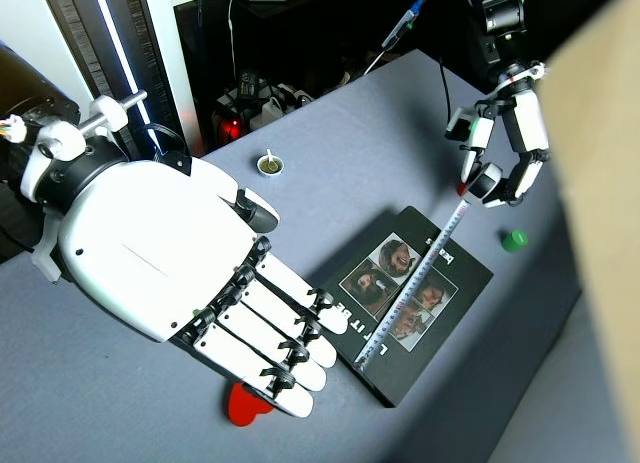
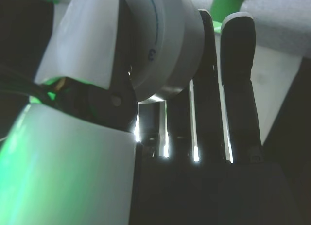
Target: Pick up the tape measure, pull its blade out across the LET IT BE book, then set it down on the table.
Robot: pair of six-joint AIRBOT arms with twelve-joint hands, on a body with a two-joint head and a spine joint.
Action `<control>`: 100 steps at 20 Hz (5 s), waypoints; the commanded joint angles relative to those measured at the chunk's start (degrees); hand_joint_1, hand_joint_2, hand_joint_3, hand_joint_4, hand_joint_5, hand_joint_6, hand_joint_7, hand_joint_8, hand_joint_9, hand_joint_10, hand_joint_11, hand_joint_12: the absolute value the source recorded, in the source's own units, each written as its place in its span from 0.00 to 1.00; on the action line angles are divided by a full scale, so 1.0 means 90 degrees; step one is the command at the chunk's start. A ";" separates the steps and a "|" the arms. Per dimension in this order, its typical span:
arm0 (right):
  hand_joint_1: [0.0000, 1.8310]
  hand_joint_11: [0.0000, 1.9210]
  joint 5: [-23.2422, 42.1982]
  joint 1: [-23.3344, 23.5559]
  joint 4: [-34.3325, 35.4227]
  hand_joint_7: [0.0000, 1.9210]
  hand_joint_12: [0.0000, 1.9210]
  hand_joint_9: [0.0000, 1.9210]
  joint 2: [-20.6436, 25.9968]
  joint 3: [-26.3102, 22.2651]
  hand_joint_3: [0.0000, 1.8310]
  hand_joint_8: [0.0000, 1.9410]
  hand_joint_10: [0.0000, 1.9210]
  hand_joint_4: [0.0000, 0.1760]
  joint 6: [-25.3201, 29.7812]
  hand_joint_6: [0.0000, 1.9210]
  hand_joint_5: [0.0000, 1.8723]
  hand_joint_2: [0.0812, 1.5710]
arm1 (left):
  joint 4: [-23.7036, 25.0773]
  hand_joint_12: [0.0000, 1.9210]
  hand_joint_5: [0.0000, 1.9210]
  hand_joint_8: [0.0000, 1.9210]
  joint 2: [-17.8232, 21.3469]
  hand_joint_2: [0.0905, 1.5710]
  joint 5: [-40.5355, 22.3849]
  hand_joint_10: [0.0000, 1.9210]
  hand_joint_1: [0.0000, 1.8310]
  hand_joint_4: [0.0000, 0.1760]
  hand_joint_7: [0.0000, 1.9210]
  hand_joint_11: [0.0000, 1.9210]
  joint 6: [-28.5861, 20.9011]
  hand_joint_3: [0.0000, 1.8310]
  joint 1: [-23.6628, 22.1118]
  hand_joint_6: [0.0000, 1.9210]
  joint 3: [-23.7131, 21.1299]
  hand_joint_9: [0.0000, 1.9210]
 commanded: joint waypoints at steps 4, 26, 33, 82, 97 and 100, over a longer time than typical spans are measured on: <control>0.00 0.01 0.0062 0.0020 -0.0417 0.00 0.02 0.00 0.0050 -0.0030 0.00 0.00 0.00 0.25 0.0017 0.00 0.00 0.65 | -0.0221 0.78 0.40 0.63 -0.0003 0.74 -0.0680 0.77 0.74 0.00 0.44 0.37 -0.0064 0.00 -0.0013 0.56 0.0070 0.42; 0.00 0.00 0.0099 -0.0022 -0.0477 0.00 0.09 0.00 0.0057 -0.0054 0.00 0.00 0.00 0.25 0.0023 0.00 0.00 0.66 | 0.0024 0.77 0.41 0.63 0.0421 0.74 -0.0103 0.76 0.74 0.00 0.44 0.37 -0.0103 0.00 -0.0908 0.54 -0.0742 0.43; 0.00 0.00 0.0098 -0.0014 -0.0481 0.00 0.09 0.00 0.0087 -0.0148 0.00 0.00 0.00 0.25 0.0024 0.00 0.00 0.66 | -0.0093 0.77 0.41 0.62 0.1329 0.74 0.0452 0.76 0.74 0.00 0.45 0.37 0.0195 0.00 -0.1301 0.54 -0.2163 0.43; 0.00 0.00 0.0104 -0.0011 -0.0486 0.04 0.15 0.02 0.0127 -0.0481 0.00 0.00 0.00 0.24 0.0023 0.00 0.02 0.67 | -0.1586 0.23 0.04 0.00 0.0923 0.63 -0.0514 0.00 0.17 0.00 0.04 0.00 0.2081 0.00 -0.0001 0.00 -0.2579 0.05; 0.53 0.95 -0.0720 0.0022 -0.0532 0.77 1.00 0.85 -0.0001 -0.0844 0.01 1.00 1.00 0.00 0.0380 1.00 0.66 0.75 | -0.2443 1.00 0.64 1.00 0.0976 0.72 0.2762 1.00 0.47 0.00 0.72 0.75 0.6554 0.00 -0.4351 1.00 -0.3411 0.73; 0.52 0.95 -0.0580 -0.0066 -0.0644 0.77 1.00 0.86 0.0020 -0.0844 0.00 1.00 1.00 1.00 0.0432 1.00 0.71 0.81 | -0.4501 1.00 0.73 1.00 0.0759 0.88 0.2699 1.00 0.23 0.07 0.81 0.89 1.1030 0.00 -0.4958 1.00 -0.4105 0.85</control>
